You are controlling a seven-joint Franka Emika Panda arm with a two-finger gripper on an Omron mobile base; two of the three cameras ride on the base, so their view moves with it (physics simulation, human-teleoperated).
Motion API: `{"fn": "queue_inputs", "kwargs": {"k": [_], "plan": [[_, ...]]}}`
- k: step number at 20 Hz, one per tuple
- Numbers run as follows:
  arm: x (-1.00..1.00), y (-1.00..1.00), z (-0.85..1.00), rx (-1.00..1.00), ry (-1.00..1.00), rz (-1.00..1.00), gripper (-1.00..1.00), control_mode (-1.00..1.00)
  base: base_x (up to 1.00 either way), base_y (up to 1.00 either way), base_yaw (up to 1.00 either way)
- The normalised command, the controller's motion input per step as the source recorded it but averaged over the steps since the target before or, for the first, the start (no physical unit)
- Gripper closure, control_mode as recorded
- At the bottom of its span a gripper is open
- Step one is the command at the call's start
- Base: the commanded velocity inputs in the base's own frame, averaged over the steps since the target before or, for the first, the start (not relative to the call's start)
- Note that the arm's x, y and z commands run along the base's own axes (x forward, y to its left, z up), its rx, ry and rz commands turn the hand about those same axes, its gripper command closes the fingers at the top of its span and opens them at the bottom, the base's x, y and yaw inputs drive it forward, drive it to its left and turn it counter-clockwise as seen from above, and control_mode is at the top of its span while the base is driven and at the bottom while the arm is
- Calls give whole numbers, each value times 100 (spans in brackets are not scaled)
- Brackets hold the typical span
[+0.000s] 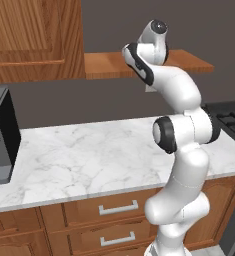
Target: Pick the onions from the cabinet and place them in one bowl. Pick the avocado from the sink and place it in the other bowl.
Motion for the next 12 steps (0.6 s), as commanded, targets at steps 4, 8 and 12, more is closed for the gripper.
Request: {"fn": "queue_inputs", "kwargs": {"k": [4,8,12], "plan": [[6,0,0,0,0,0,100,-100,0,0,0],[-9,-1,8,0,0,0,100,-100,0,0,0],[-46,-5,26,2,0,-3,100,-100,0,0,0]]}}
